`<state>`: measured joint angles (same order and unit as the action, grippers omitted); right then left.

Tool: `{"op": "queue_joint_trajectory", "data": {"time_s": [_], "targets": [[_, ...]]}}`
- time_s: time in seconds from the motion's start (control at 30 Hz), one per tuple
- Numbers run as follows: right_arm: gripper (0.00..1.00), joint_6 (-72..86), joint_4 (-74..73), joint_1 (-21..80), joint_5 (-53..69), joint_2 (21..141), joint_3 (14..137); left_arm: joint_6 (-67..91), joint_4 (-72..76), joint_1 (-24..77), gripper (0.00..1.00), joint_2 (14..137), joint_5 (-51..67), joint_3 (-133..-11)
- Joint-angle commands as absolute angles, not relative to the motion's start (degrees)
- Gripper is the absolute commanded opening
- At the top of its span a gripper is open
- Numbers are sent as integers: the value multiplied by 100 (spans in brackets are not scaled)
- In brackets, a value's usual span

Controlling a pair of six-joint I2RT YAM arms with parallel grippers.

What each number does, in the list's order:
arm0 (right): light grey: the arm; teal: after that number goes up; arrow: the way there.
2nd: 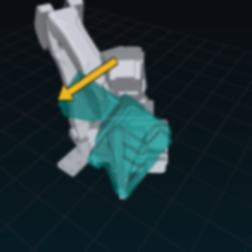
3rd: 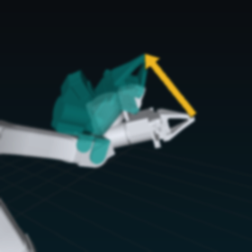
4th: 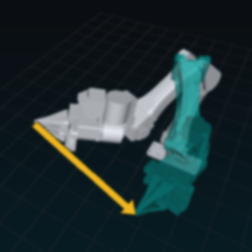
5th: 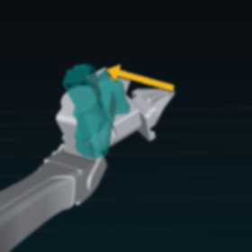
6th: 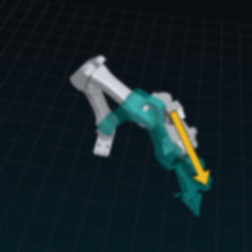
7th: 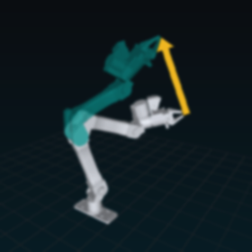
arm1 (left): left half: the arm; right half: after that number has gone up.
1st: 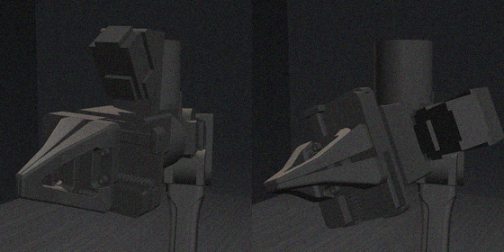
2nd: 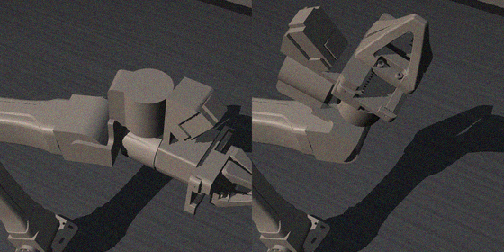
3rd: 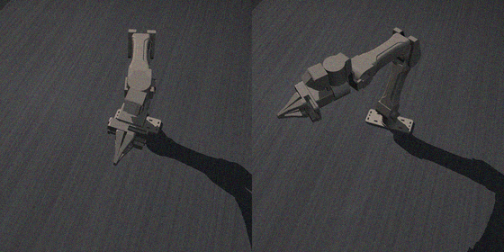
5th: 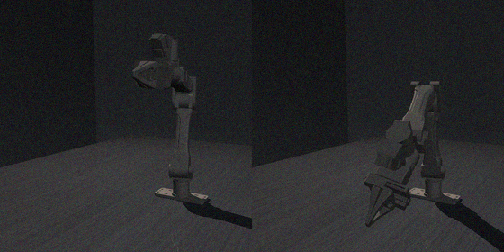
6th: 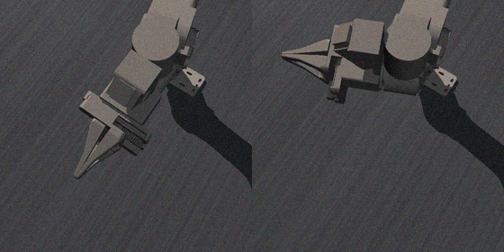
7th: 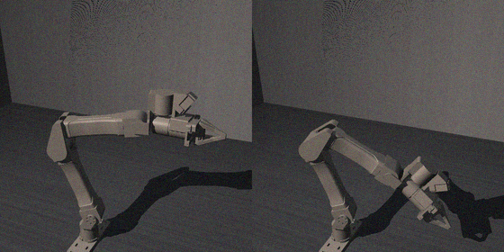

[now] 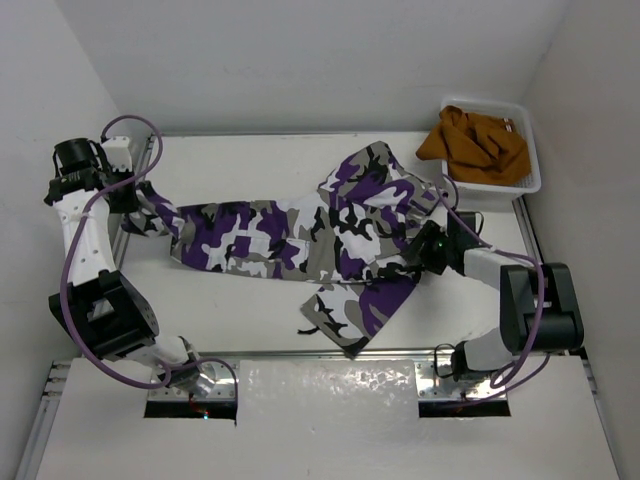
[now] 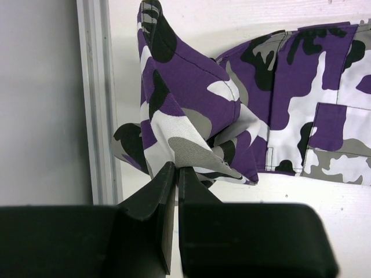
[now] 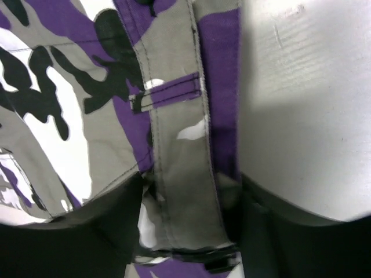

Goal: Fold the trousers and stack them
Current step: Flatten the trousers out

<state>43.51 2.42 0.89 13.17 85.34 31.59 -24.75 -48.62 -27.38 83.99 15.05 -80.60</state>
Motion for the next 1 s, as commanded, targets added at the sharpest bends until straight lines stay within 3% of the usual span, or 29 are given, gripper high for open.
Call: {"op": "queue_joint_trajectory", "data": {"time_s": [0.0, 0.03, 0.2, 0.37, 0.43, 0.53, 0.57, 0.63, 0.67, 0.73, 0.77, 0.83, 0.9, 0.97], "targets": [[54, 4596, 729, 105, 1661, 8622, 3058, -2452, -4693, -2786, 0, 8209, 1468, -8165], [49, 4605, 729, 105, 1766, 8631, 3076, -2452, -4685, -2777, 0, 8209, 1459, -8174], [0, 4098, -32, 105, 1232, 8333, 3461, -2461, -4597, -2786, 0, 8244, 1345, -8148], [0, 3157, -1203, 140, 677, 8437, 4672, -2365, -4369, -2795, 0, 8332, 1336, -7963], [0, 2709, -1379, 456, 650, 8987, 5340, -2224, -4097, -2795, 0, 8411, 1423, -7919], [0, 2111, -2440, 1237, 764, 10121, 8234, -1498, -3482, -2777, 0, 8849, 1704, -8748], [0, 2031, -2974, 1552, 939, 11160, 10472, -1320, -3428, -2777, 0, 9207, 1801, -9128], [0, 2589, -3164, 1678, 1642, 12421, 13230, -960, -3384, -2786, 0, 9622, 1898, -10651], [0, 3054, -2103, 1679, 1748, 13463, 15368, -636, -3445, -2795, 0, 10050, 1864, -11227], [0, 4758, 426, 1617, 1627, 13475, 15261, -222, -3611, -2856, 0, 10475, 1705, -13092], [0, 5260, 2937, 1617, 1313, 13091, 13726, -115, -3673, -2917, 0, 10772, 1705, -13583], [0, 4706, 3034, 1635, 505, 12026, 13412, 165, -3247, -3093, 0, 10802, 1828, -14114], [0, 4210, 2759, 1582, 641, 11474, 13492, 185, -2657, -3164, 0, 10294, 1881, -13679], [0, 4385, 3101, 1486, 940, 11067, 12793, 123, -1752, -3155, 0, 9670, 1968, -12703]]}}
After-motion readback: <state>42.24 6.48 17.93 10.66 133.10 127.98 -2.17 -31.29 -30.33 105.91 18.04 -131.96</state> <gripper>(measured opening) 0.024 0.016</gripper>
